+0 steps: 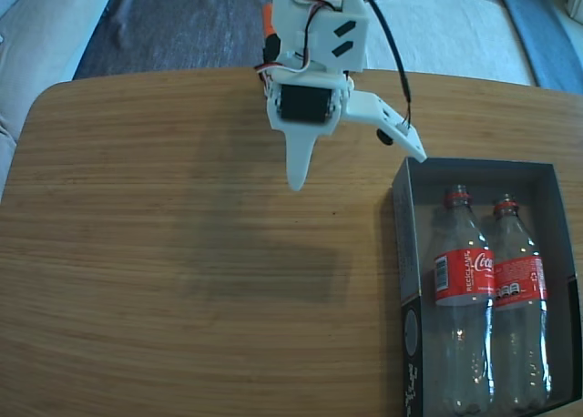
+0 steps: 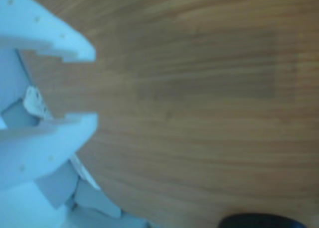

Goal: Grasp the bottles and put them in the box.

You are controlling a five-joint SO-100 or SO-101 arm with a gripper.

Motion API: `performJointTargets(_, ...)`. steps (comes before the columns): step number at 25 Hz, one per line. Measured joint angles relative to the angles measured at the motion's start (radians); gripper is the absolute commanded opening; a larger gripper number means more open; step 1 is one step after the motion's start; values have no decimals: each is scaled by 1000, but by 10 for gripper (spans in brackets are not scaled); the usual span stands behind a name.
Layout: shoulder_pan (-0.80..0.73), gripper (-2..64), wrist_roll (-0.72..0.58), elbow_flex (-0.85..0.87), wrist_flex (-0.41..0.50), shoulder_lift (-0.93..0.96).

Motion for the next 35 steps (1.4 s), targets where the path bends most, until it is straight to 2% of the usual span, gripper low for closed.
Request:
performJointTargets(6,-15,-4,12,129,0,95)
performJointTargets(14,-63,-3,12,279,-54,236)
performJointTargets(24,-58,-3,12,479,-133,356)
performJointTargets(30,-44,-3,11,574,-150,445)
performJointTargets(35,-17,-4,-75,629,-150,528)
